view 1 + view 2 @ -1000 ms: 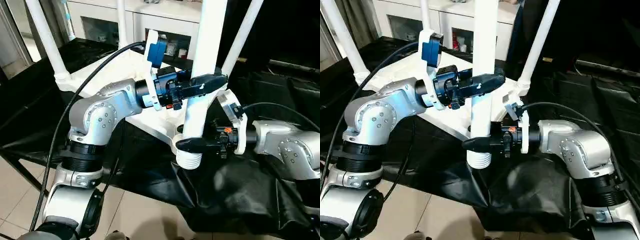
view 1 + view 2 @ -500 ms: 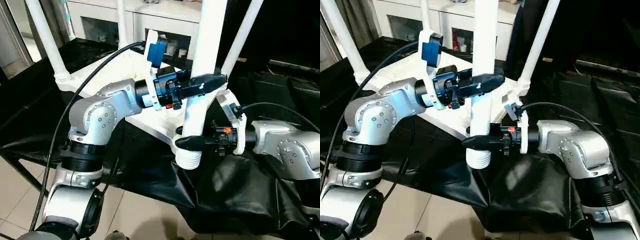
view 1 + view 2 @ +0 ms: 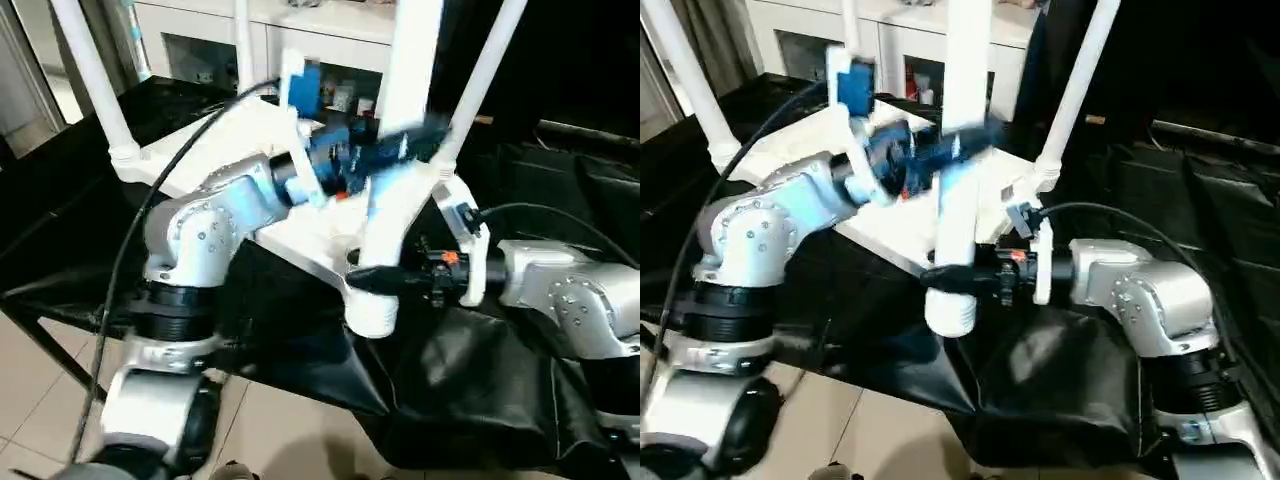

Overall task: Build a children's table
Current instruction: Pick table leg

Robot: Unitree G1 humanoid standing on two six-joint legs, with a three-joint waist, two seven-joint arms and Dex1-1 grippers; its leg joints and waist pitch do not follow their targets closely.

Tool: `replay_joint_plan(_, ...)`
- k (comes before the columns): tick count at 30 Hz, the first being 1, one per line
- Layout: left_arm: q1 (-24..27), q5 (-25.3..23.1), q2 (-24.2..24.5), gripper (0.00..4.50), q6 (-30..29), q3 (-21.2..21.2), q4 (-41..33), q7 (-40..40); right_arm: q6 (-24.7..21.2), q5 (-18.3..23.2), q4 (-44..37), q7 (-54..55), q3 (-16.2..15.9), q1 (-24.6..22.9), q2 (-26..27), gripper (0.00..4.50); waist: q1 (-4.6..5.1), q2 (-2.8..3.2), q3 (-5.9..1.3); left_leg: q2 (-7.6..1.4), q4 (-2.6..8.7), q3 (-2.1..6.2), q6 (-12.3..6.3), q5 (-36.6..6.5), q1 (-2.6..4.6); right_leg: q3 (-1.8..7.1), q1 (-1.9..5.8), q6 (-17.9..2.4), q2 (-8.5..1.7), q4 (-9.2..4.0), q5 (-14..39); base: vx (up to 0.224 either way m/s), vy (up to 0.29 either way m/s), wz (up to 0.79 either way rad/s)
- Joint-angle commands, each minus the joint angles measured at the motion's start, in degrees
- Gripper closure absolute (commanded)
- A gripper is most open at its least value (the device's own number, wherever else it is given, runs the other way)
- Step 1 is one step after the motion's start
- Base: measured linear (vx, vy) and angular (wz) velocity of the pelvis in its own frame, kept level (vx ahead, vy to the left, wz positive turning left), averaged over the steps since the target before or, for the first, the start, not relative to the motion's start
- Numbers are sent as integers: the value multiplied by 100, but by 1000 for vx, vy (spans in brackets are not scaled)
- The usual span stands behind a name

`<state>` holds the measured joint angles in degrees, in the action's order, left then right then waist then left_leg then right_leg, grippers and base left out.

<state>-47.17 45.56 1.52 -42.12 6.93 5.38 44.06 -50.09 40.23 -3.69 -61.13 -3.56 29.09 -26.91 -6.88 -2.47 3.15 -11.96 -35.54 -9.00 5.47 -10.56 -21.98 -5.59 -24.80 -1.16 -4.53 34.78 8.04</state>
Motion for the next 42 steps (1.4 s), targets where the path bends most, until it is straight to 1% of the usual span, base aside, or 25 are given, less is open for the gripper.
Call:
replay_joint_plan(1, -124, 613, -316, 151, 144, 508, 13, -403, 114, 197, 9, 226, 414, -27, 78, 257, -34, -44, -452, -44, 366, -54, -127, -781, 0, 200, 449, -519, -314, -487, 2120, 0, 0, 0)
replay_joint_plan(4, -171, 1229, -547, 151, 128, 965, 38, -679, 123, 348, -28, 484, 705, -111, 235, 257, -65, -50, -460, -35, 357, -58, -154, -765, 3, 194, 446, -623, -304, -459, 1995, 0, 0, 0)
replay_joint_plan(5, -168, 1345, -579, 151, 150, 1066, 47, -735, 135, 393, -33, 604, 820, -145, 295, 257, -74, -8, -462, -27, 354, -53, -154, -764, 4, 190, 446, -624, -304, -459, 2000, 0, 0, 0)
replay_joint_plan(7, -158, 1404, -601, 151, 164, 1145, 46, -770, 155, 415, -38, 724, 923, -176, 352, 257, -63, -33, -458, -25, 363, -58, -175, -775, 15, 183, 438, -547, -280, -487, 2050, 0, 0, 0)
replay_joint_plan(9, -78, 1230, -487, 151, 196, 1138, 55, -707, 336, 283, -25, 1108, 1137, -263, 473, 257, -50, 7, -460, -38, 379, -51, -128, -791, 40, 183, 415, -427, -277, -502, 2150, 0, 0, 0)
replay_joint_plan(10, -23, 979, -360, 151, 214, 1035, 80, -644, 458, 109, -4, 1346, 1190, -307, 509, 257, -45, 1, -460, -38, 386, -42, -114, -762, 35, 180, 415, -376, -283, -510, 2165, 0, 0, 0)
replay_joint_plan(11, 114, 103, 0, 151, 511, 497, 151, -528, 820, -527, 92, 1838, 1052, -390, 457, 257, -37, -14, -452, -60, 417, -13, -59, -718, 41, 180, 399, -201, -281, -531, 2231, 0, 0, 0)
replay_joint_plan(12, 297, -1385, 599, 151, 1094, -496, 407, -433, 1229, -1316, 280, 2534, 912, -496, 410, 257, -26, 12, -421, -59, 457, 11, 52, -796, 73, 188, 356, 109, -277, -563, 2523, 0, 0, 0)
replay_joint_plan(14, 333, -1650, 734, 151, 1226, -725, 465, -454, 1299, -1448, 317, 2681, 891, -518, 404, 257, 26, 17, -410, -2, 434, -39, 200, -1081, 113, 192, 361, 382, -277, -616, 2979, 0, 0, 0)
replay_joint_plan(15, 318, -2526, 1105, 151, 1933, -1346, 1119, -727, 1587, -2014, 415, 3459, 870, -652, 429, 257, 25, 57, -416, 17, 445, -20, 225, -1161, 139, 183, 326, 500, -261, -670, 3083, 0, 0, 0)
replay_joint_plan(16, 318, -2526, 1105, 151, 1933, -1346, 1119, -727, 1587, -2014, 415, 3459, 870, -652, 429, 257, 32, 75, -425, 12, 449, -21, 258, -1241, 166, 169, 325, 487, -261, -658, 3082, 0, 0, 0)
replay_joint_plan(17, 299, -2828, 1230, 151, 2178, -1543, 1389, -831, 1717, -2242, 419, 3738, 850, -716, 433, 258, 47, 58, -437, 6, 469, 4, 249, -1277, 131, 145, 385, 418, -273, -651, 2973, 0, 0, 0)
replay_joint_plan(18, 222, -3496, 1492, 151, 2735, -2019, 1885, -920, 1976, -2369, 295, 4009, 941, -845, 595, 258, 83, -5, -452, -11, 481, 9, 220, -1272, 102, 143, 403, 378, -283, -629, 2801, 0, 0, 0)
replay_joint_plan(19, 197, -3737, 1582, 151, 2938, -2192, 2031, -898, 2017, -2387, 214, 4098, 964, -889, 667, 258, 79, 19, -448, -13, 499, 22, 199, -1280, 102, 148, 399, 350, -288, -618, 2770, 0, 0, 0)
replay_joint_plan(24, 194, -4137, 1716, 151, 3791, -2423, 2593, -382, 2277, -2418, 153, 4496, 1162, -1042, 1040, 259, 178, 9, -447, -49, 492, -6, 82, -1141, 79, 222, 418, -234, -344, -511, 2148, 0, 0, 0)
replay_joint_plan(27, 7, -4569, 1964, 151, 4544, -2871, 3346, 290, 2489, -2346, 102, 4663, 1265, -1189, 1257, 259, 173, -1, -442, -21, 504, -27, 15, -1063, 91, 242, 414, -250, -328, -526, 2095, 0, 0, 0)
replay_joint_plan(28, -49, -4628, 2019, 151, 4659, -2966, 3500, 466, 2480, -2310, 46, 4656, 1266, -1231, 1282, 259, 184, 6, -440, -19, 520, -28, -10, -957, 86, 257, 438, -253, -322, -502, 1949, 0, 0, 0)
replay_joint_plan(29, -83, -4649, 2038, 151, 4705, -3003, 3582, 552, 2482, -2314, 13, 4653, 1249, -1255, 1287, 259, 172, 73, -432, -33, 526, -21, 24, -945, 105, 263, 436, -294, -329, -474, 1869, 0, 0, 0)
replay_joint_plan(31, -180, -4705, 2096, 151, 4800, -3106, 3802, 809, 2491, -2339, -83, 4637, 1192, -1327, 1290, 259, 183, 39, -436, -43, 532, -29, 26, -913, 106, 277, 451, -417, -329, -445, 1655, 0, 0, 0)
replay_joint_plan(32, -312, -4874, 2246, 151, 4759, -3330, 4054, 1315, 2483, -2340, -222, 4610, 1154, -1456, 1267, 259, 180, 106, -421, -46, 535, -35, 37, -941, 125, 285, 439, -513, -327, -457, 1540, 0, 0, 0)
replay_joint_plan(33, -379, -4976, 2290, 151, 4765, -3395, 4191, 1482, 2479, -2339, -270, 4603, 1169, -1502, 1270, 259, 181, 87, -419, -41, 535, -39, 30, -954, 128, 287, 442, -538, -326, -456, 1507, 0, 0, 0)
replay_joint_plan(34, -448, -5055, 2309, 151, 4744, -3424, 4319, 1573, 2467, -2334, -302, 4598, 1192, -1532, 1271, 259, 176, 127, -406, -43, 543, -37, 36, -984, 136, 296, 443, -588, -319, -442, 1422, 0, 0, 0)
replay_joint_plan(35, -521, -5132, 2312, 151, 4781, -3437, 4439, 1569, 2462, -2321, -319, 4598, 1221, -1554, 1277, 259, 183, 108, -407, -49, 544, -30, 48, -1035, 136, 294, 466, -642, -332, -427, 1402, 0, 0, 0)
replay_joint_plan(36, -581, -5180, 2301, 151, 4856, -3436, 4565, 1577, 2470, -2317, -327, 4602, 1236, -1569, 1286, 259, 182, 144, -388, -54, 552, -31, 61, -1142, 148, 295, 455, -700, -338, -444, 1468, 0, 0, 0)
replay_joint_plan(42, -829, -5254, 2239, 151, 5138, -3423, 5119, 1868, 2534, -2312, -359, 4643, 1236, -1638, 1340, 259, 175, 153, -381, -51, 553, -26, 69, -1410, 174, 286, 465, -749, -356, -505, 1908, 0, 0, 0)
